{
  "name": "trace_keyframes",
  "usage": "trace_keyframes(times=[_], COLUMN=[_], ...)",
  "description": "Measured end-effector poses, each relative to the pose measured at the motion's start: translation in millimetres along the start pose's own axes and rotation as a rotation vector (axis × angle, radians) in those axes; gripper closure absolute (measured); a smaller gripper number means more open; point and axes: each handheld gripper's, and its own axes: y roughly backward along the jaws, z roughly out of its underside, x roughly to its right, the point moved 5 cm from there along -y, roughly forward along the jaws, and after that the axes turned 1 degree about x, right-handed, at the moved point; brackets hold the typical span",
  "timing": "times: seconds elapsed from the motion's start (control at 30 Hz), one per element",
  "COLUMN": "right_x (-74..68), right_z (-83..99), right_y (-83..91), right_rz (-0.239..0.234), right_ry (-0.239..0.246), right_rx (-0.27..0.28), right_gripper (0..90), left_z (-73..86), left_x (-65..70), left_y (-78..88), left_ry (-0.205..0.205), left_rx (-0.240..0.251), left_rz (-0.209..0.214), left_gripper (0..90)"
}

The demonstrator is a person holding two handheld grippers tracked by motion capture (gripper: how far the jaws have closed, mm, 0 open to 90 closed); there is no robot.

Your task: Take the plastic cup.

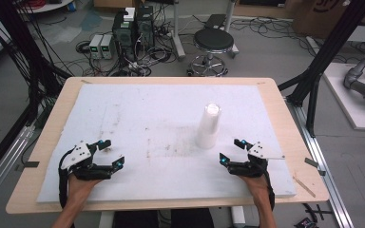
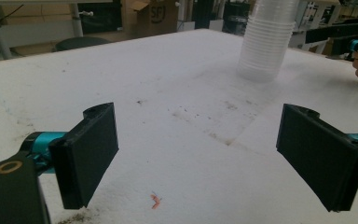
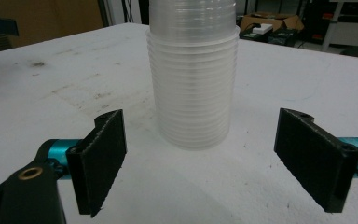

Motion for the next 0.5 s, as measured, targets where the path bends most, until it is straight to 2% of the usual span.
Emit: trace_keyframes(times=[0.07, 0.13, 0.2, 0.43, 0.5], right_x=[-0.3, -0.4, -1.0, -0.3, 1.8], right_z=[-0.2, -1.3, -5.8, -28.9, -39.8], right_y=[1.0, 2.7, 5.8, 14.3, 17.5], right_rz=[-0.012, -0.034, -0.043, -0.057, -0.056], right_ry=[-0.004, -0.033, -0.038, -0.023, -0.022], right_rx=[-0.001, -0.013, 0.002, 0.008, -0.008], right_gripper=[16.9, 16.8, 16.8, 16.4, 16.4], left_z=[0.0, 0.0, -0.1, 0.0, 0.0], left_x=[0.0, -0.7, -1.2, -1.4, -1.4], left_y=[-0.1, 0.1, -0.3, 0.0, -0.4], left_ry=[0.0, 0.005, 0.011, 0.015, 0.012], left_rx=[0.001, -0.002, -0.001, -0.001, -0.005], left_rz=[-0.001, 0.002, 0.003, 0.005, 0.005], left_gripper=[12.5, 12.5, 12.5, 12.5, 12.5])
